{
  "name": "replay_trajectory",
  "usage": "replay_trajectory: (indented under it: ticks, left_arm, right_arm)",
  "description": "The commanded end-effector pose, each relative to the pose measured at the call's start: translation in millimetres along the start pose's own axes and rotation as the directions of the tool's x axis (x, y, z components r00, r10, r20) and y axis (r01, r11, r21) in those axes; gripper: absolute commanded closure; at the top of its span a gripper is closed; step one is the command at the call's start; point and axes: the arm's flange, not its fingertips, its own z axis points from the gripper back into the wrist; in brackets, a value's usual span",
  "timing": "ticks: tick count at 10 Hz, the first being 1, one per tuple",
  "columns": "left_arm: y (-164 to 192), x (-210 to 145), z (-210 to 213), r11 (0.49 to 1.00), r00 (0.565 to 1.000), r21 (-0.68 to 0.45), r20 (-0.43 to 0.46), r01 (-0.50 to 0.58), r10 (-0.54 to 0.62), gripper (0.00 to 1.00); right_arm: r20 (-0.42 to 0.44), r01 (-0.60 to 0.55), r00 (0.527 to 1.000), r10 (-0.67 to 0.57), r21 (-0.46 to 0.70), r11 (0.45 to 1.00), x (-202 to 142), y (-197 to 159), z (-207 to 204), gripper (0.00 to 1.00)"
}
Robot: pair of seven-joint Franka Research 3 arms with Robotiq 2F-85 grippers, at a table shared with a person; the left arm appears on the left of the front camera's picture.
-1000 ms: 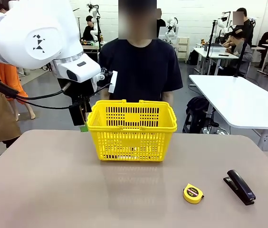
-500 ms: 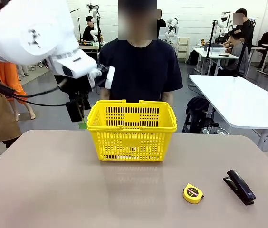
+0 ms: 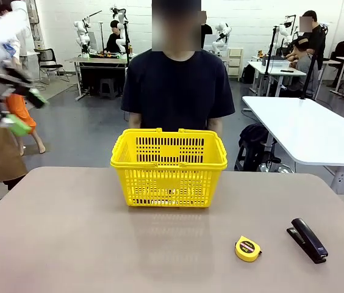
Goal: Place the items the person wants into the basket.
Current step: Pick up the item the person points to and place it in the Market Basket.
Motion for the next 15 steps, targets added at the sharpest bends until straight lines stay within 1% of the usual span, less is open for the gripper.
replay_trajectory:
  ticks: [1,3,4,5,7,9,10,11,12,14,15]
  left_arm:
    - [8,-53,32,0.997,0.992,-0.053,0.114,-0.054,0.060,0.00]
    - [10,-98,75,0.996,0.962,-0.063,0.261,-0.061,0.075,0.00]
    - [13,-118,92,0.996,0.946,-0.057,0.312,-0.068,0.082,0.00]
    - [19,-136,105,0.994,0.930,-0.092,0.357,-0.056,0.085,0.00]
    - [22,-162,118,0.993,0.907,-0.109,0.413,-0.036,0.078,0.00]
    - [27,-166,136,0.995,0.926,-0.092,0.374,-0.024,0.057,0.00]
    - [21,-164,142,0.997,0.936,-0.077,0.348,-0.025,0.050,0.00]
    - [16,-163,145,0.997,0.944,-0.067,0.325,-0.033,0.053,0.00]
    - [20,-165,147,0.997,0.948,-0.061,0.310,-0.052,0.068,0.00]
    - [16,-170,144,0.997,0.945,-0.042,0.318,-0.072,0.081,0.00]
    - [18,-170,145,0.995,0.947,-0.039,0.307,-0.087,0.094,0.00]
  right_arm:
    - [0.011,-0.018,1.000,0.017,0.019,1.000,2,0,-1,0.00]
    - [0.011,-0.018,1.000,0.017,0.019,1.000,2,0,-1,0.00]
    - [0.011,-0.018,1.000,0.017,0.019,1.000,2,0,-1,0.00]
    - [0.011,-0.018,1.000,0.017,0.019,1.000,2,0,-1,0.00]
    - [0.011,-0.018,1.000,0.017,0.019,1.000,2,0,-1,0.00]
    - [0.011,-0.018,1.000,0.017,0.019,1.000,2,0,-1,0.00]
    - [0.011,-0.018,1.000,0.017,0.019,1.000,2,0,-1,0.00]
    - [0.011,-0.018,1.000,0.017,0.019,1.000,2,0,-1,0.00]
    - [0.011,-0.018,1.000,0.017,0.019,1.000,2,0,-1,0.00]
    - [0.011,-0.018,1.000,0.017,0.019,1.000,2,0,-1,0.00]
    - [0.011,-0.018,1.000,0.017,0.019,1.000,2,0,-1,0.00]
